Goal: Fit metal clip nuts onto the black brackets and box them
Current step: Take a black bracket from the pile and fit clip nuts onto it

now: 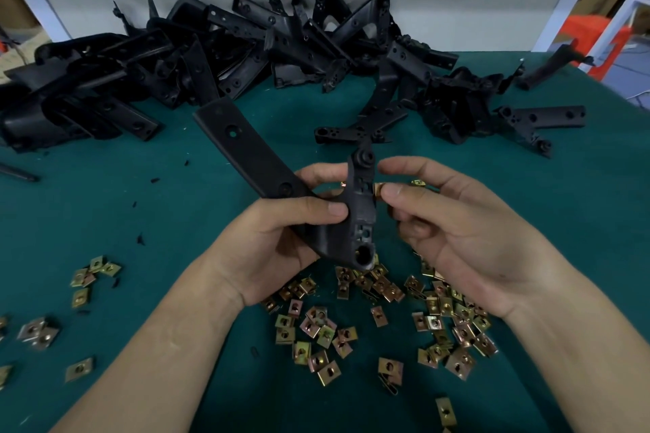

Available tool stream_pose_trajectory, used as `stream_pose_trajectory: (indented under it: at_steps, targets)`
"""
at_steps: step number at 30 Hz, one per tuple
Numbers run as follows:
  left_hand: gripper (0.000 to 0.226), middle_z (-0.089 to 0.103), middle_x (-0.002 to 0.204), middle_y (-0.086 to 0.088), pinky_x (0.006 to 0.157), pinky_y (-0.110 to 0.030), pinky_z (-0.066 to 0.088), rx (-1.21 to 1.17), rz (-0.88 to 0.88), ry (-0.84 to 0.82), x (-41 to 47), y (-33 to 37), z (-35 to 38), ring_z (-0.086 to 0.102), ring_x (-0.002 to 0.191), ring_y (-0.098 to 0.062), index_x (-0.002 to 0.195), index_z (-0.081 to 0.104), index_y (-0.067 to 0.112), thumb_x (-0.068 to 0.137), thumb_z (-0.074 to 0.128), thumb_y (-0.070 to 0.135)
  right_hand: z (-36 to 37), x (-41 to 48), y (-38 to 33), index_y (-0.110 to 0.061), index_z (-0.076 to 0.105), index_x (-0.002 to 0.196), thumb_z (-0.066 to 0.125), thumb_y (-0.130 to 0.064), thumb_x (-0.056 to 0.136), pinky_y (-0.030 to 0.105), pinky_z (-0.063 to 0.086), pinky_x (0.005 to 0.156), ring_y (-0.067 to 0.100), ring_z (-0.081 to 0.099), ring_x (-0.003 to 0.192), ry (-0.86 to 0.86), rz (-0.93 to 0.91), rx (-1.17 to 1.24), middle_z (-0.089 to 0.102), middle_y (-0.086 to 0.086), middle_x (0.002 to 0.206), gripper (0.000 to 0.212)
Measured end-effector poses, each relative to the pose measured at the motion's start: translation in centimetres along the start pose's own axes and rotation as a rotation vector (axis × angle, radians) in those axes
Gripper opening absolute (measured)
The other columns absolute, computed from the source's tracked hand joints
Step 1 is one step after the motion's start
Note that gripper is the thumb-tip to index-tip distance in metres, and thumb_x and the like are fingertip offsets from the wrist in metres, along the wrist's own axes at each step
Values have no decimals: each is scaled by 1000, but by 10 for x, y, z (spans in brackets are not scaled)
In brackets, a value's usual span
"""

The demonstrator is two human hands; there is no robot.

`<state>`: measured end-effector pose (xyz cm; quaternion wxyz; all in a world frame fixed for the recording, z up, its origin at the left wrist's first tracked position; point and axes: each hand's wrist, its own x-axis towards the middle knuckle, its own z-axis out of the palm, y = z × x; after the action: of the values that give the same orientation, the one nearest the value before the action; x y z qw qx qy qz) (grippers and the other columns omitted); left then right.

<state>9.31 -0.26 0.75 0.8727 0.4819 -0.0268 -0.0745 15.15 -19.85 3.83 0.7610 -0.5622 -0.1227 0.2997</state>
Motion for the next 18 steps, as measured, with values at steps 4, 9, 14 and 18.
stream_pose_trajectory:
  at_steps: [4, 9, 14, 18]
  targets:
    - [40, 76, 97, -8, 72, -35, 60, 0, -1, -38, -1, 0, 2, 75, 82, -22, 105, 77, 22, 68, 84, 7, 0, 1, 2, -18, 77, 102, 80, -16, 68, 15, 41, 51, 4, 47, 61, -3, -13, 14, 62, 1, 81, 34]
    - [35, 76, 99, -6, 73, -36, 61, -57, 29, -77, -2, 0, 3, 75, 85, -21, 103, 77, 22, 71, 85, 13, 1, 2, 5, -19, 77, 98, 81, -13, 71, 15, 43, 52, 4, 50, 60, -35, -13, 88, 64, -1, 80, 27]
    - [34, 77, 99, -6, 74, -35, 61, -71, 37, -92, -3, 0, 4, 75, 86, -20, 103, 78, 24, 71, 85, 13, 2, 2, 6, -16, 76, 98, 75, -11, 75, 15, 44, 54, 4, 51, 62, -50, -4, 145, 66, -1, 83, 24]
    - [38, 76, 99, -4, 73, -34, 60, -32, 36, -93, -2, 0, 4, 75, 85, -19, 106, 77, 24, 69, 87, 16, 0, 1, 5, -17, 75, 98, 78, -15, 72, 15, 44, 54, 3, 50, 59, -76, -3, 90, 65, -4, 79, 27]
